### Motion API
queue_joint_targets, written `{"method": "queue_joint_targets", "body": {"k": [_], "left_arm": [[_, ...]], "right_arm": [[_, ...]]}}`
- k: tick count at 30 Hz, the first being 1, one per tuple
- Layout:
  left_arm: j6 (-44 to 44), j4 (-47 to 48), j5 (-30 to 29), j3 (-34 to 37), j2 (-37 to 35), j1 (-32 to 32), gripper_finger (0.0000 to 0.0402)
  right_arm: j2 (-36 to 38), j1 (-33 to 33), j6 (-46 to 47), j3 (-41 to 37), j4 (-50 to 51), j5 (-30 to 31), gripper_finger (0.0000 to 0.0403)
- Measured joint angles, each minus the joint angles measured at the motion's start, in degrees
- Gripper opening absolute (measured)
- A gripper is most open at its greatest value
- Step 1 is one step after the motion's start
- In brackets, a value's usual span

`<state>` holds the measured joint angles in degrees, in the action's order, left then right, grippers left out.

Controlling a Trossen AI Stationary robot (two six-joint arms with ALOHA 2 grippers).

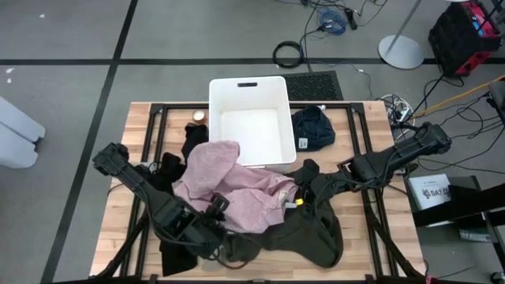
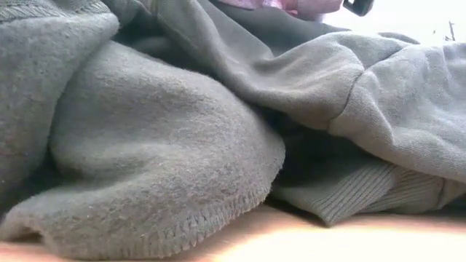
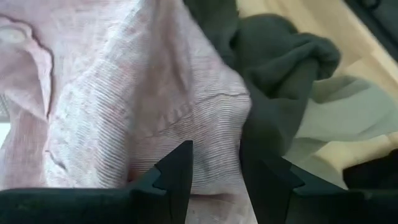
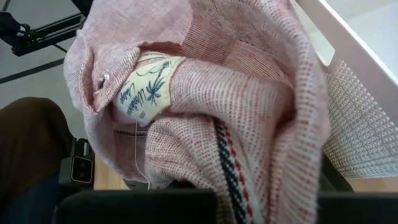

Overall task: Fold laundry
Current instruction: Put the pink polo into the white laundry bin

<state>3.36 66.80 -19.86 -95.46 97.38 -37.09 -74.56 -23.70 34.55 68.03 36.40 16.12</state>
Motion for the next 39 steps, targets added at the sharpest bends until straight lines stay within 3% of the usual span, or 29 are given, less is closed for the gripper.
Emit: {"method": "queue_joint_targets", "body": {"k": [9, 12, 16, 22, 28, 34, 39], "left_arm": [[0.2, 0.0, 1.3, 0.0, 0.0, 2.2, 0.0134], [0.5, 0.0, 1.3, 0.0, 0.0, 2.3, 0.0103], [0.6, -0.1, 1.1, 0.0, 0.0, 2.2, 0.0021], [0.4, 0.5, -0.9, -0.5, -1.6, 1.1, 0.0006], [0.4, 1.5, -8.1, -7.0, -7.5, -1.9, 0.0003], [1.6, 0.2, -21.0, -13.9, -14.3, -4.9, 0.0002], [13.6, -13.1, -25.7, -14.9, -19.2, -7.0, 0.0001]], "right_arm": [[0.0, 0.0, -0.3, 0.0, 0.0, 0.0, 0.0], [0.0, 0.0, -0.3, 0.0, 0.0, 0.0, 0.0], [0.0, 0.0, -0.3, 0.0, -0.1, 0.0, 0.0], [1.0, 0.1, -1.7, 0.0, -3.8, -1.6, 0.0], [5.8, 0.1, -8.6, 0.0, -15.8, -2.7, 0.0], [10.5, 0.4, -21.4, 0.0, -30.1, -2.7, 0.0], [12.4, 1.2, -32.4, 0.0, -42.1, -3.2, 0.0]]}}
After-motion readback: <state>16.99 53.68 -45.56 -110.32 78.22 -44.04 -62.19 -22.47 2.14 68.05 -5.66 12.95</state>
